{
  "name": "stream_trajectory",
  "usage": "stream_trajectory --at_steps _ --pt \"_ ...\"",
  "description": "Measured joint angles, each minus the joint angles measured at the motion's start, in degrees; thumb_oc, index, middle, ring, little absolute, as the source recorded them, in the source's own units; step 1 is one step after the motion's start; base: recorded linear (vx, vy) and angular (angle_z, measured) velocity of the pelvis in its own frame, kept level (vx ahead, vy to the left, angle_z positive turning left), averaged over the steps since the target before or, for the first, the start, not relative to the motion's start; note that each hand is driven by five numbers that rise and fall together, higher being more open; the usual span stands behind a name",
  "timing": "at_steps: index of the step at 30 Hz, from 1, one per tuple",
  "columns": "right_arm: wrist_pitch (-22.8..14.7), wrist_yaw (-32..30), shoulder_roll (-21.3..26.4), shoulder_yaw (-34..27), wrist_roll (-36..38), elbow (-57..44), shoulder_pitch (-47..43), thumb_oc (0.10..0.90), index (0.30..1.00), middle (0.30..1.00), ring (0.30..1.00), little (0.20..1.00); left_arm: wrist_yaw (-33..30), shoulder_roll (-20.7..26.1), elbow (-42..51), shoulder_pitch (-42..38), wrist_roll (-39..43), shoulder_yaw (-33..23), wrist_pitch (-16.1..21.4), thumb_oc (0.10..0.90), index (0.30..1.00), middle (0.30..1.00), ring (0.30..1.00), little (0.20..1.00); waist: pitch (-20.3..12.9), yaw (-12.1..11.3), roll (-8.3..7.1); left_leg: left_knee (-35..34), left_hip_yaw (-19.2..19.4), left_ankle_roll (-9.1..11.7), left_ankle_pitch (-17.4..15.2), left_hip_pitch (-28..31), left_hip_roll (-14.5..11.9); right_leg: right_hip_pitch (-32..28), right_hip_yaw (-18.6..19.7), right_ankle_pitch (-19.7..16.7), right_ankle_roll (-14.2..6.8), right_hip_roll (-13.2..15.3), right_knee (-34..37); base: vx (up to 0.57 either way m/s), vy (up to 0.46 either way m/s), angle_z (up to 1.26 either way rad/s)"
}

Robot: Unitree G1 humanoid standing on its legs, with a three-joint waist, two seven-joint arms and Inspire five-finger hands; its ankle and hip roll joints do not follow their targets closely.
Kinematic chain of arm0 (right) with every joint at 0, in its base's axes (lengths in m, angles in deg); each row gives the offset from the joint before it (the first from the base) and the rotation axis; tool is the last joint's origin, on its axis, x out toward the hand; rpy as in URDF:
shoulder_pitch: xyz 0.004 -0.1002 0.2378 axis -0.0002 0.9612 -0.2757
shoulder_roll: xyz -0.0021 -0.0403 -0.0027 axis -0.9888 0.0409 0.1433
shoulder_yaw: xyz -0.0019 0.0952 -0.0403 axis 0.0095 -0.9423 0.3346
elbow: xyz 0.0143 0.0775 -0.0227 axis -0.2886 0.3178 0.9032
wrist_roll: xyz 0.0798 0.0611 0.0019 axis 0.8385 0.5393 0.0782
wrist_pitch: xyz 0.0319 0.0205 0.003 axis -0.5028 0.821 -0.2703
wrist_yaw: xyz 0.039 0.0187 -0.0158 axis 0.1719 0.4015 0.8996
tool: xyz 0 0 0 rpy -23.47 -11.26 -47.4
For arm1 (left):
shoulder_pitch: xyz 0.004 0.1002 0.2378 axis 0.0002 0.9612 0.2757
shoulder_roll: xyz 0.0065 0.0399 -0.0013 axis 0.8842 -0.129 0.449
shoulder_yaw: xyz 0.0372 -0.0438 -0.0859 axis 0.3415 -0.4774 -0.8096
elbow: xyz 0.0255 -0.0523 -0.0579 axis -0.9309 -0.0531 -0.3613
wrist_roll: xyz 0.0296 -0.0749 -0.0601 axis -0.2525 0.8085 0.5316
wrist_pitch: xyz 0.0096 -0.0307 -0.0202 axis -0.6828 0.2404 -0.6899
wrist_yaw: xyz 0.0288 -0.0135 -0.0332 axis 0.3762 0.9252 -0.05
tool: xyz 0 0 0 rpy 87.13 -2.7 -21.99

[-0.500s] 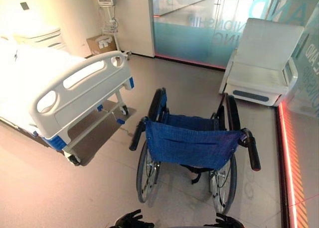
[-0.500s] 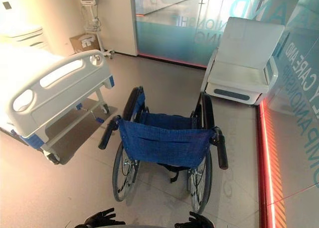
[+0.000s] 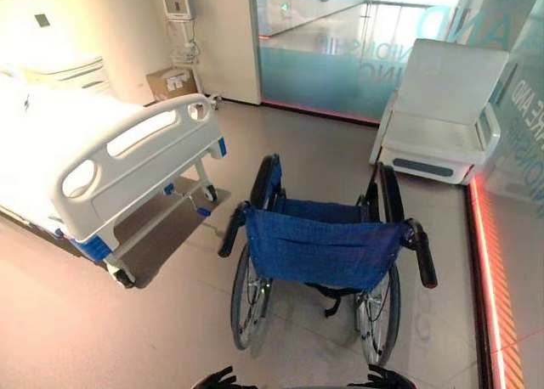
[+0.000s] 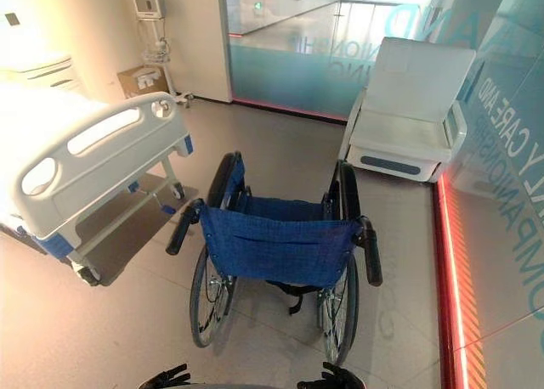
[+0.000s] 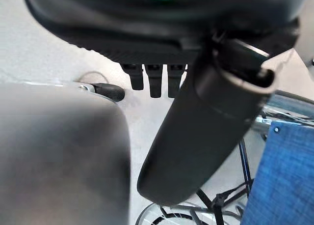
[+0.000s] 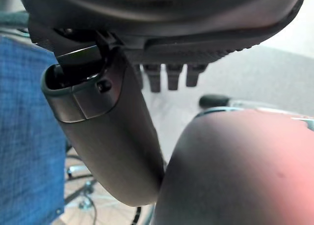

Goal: Push the wheelchair next to the bed

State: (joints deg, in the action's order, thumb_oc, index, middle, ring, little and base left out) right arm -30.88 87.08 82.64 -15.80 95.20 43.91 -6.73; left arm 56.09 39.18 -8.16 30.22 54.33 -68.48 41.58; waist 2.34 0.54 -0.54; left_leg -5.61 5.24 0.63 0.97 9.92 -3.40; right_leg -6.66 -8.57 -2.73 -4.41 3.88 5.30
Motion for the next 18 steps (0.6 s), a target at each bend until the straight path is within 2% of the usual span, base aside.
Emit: stream_trajectory --at_steps 13,18 --pt "1.4 -0.61 -0.09 -0.13 1.7 0.05 0.25 0.8 0.9 0.9 0.9 0.9 0.03 0.12 -0.1 -0.01 -0.02 -0.64 -1.26 0.8 0.9 0.9 0.9 0.9 -0.34 0.05 -0.26 0.0 0.09 0.1 -0.04 0.11 -0.03 -0.04 -0.01 -0.01 0.01 -0.01 0.0 0.0 0.0 0.0" --pt "3.41 -0.66 0.28 -2.08 1.82 -0.14 0.16 0.8 0.9 0.9 0.9 0.9 0.11 0.67 0.2 -0.02 0.1 -1.54 -1.31 0.8 0.9 0.9 0.9 0.9 -0.56 0.04 -0.64 0.0 0.09 0.05 -0.01 0.04 0.01 0.0 -0.01 -0.01 0.01 0.03 -0.01 -0.01 0.0 0.0"
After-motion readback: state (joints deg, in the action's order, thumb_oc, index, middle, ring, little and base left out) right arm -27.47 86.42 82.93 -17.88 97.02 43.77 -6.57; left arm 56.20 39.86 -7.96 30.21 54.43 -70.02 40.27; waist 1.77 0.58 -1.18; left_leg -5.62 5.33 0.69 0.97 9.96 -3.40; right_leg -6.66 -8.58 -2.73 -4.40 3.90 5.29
